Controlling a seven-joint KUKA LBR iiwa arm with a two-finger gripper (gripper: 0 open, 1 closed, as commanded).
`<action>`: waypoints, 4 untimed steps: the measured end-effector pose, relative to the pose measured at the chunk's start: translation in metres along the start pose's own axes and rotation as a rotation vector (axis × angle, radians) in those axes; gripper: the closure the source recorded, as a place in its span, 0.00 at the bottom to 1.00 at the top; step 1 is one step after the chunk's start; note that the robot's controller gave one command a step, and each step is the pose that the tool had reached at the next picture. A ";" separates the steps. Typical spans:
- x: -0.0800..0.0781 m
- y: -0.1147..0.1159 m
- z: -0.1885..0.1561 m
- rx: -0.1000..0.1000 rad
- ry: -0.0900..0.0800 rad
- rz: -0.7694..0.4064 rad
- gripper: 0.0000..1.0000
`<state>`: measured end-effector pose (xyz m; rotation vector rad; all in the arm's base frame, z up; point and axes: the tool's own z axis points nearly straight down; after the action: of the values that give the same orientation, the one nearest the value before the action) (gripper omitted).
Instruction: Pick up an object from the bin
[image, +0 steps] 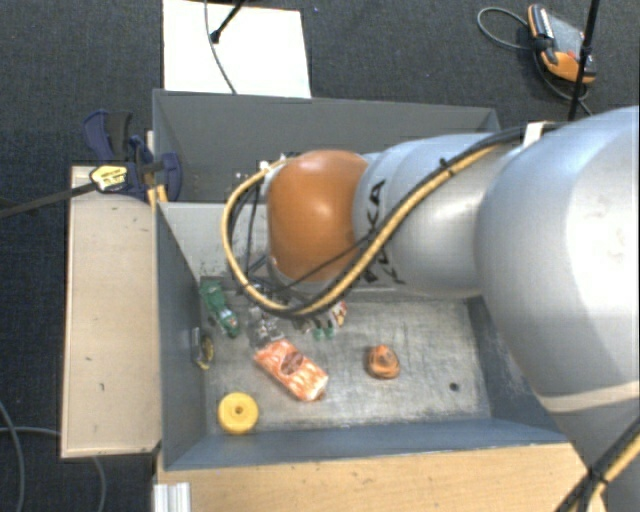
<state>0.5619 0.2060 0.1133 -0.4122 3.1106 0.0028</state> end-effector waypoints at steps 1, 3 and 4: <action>0.000 0.000 0.000 0.000 0.000 0.001 1.00; -0.002 -0.003 -0.094 0.000 0.000 0.045 0.00; -0.003 -0.002 -0.084 0.001 0.002 0.039 0.00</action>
Offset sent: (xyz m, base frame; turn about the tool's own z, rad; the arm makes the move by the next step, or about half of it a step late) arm -0.0018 -0.0095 0.1000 0.0985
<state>0.5651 0.2043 0.1976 -0.3515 3.1203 0.0013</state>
